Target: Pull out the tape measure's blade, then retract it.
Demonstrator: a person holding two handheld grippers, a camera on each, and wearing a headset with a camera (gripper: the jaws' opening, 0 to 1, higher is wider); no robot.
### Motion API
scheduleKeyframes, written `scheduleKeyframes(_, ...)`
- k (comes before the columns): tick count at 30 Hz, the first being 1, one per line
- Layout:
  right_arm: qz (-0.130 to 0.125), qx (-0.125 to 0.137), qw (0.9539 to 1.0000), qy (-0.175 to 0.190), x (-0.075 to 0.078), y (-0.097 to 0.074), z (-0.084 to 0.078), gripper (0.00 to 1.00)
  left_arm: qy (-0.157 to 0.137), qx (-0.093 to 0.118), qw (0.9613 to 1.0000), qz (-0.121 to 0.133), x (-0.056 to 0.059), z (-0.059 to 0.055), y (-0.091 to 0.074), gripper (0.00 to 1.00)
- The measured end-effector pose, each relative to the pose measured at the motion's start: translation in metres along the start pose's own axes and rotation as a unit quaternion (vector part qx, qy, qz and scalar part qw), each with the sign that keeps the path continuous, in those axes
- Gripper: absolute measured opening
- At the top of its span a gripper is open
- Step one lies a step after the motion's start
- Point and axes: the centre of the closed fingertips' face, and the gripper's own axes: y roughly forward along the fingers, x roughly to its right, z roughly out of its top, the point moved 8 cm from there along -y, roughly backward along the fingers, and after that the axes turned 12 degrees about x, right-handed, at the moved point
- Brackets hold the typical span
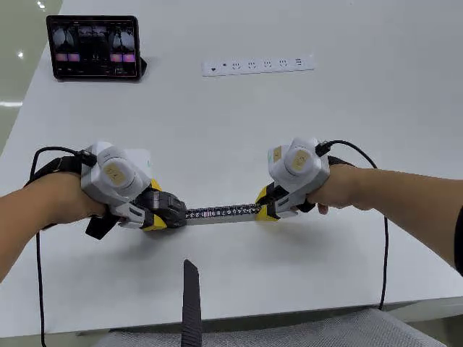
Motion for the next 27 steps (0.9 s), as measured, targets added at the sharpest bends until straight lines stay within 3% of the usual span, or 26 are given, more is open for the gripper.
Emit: scheduleKeyframes(27,-0.001,-0.006,1.0000,-0.005,0.0000,-0.0096,-0.0085,0.09,0.000,-0.003,1.0000,0.003,0.0010,0.0011,-0.0005,0.33)
